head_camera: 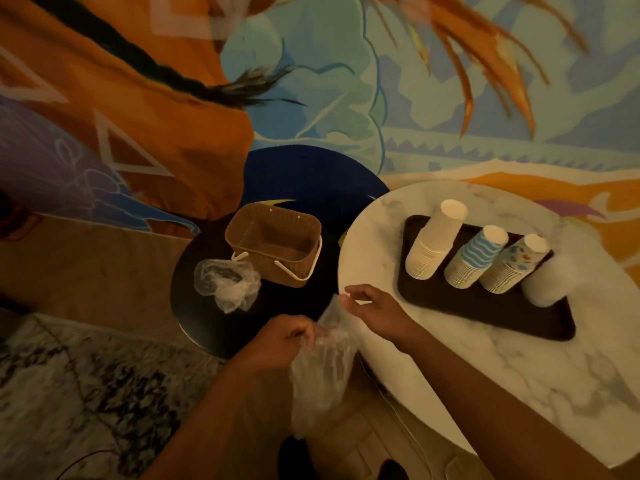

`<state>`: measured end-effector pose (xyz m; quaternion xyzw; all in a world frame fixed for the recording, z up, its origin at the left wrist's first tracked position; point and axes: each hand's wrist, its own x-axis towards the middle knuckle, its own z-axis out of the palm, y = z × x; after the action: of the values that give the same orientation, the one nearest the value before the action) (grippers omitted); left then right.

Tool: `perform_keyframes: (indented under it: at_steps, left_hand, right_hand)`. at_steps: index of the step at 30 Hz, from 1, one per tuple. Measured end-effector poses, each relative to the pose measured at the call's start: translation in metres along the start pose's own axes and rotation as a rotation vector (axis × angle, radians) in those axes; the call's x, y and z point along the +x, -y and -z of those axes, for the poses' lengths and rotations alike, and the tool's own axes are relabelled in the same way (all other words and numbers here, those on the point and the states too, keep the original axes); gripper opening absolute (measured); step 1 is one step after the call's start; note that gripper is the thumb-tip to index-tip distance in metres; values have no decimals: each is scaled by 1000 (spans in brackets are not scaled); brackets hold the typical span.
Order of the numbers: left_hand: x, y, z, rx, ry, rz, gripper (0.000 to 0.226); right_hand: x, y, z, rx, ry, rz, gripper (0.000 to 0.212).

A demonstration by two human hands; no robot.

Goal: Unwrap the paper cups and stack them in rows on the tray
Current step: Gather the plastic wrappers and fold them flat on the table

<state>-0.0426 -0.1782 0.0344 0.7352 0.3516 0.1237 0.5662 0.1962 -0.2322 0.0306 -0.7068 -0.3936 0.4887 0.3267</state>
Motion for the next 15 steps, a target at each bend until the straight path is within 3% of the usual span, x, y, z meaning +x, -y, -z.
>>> perform_keyframes:
  at_steps: [3,5,10,13,15]
  left_hand:
    - [16,-28,-31,-29,30,-75,31]
    - [28,-37,-54,-72,16,-52,34]
    - [47,-58,-110,-267,-31,50,20]
    - [56,-66,-133,-349,-27,129,32]
    - [61,-69,-145,-405,-27,168,27]
  right_hand:
    - [-14,-7,36,48,58,-73,73]
    - [-23,-20,63,42,71,-130,77]
    - [-52,-69,135,176,133,-190,49]
    - [-71,-94,169,253,122,-200,29]
    - [-82,-107,184,339,80,-209,23]
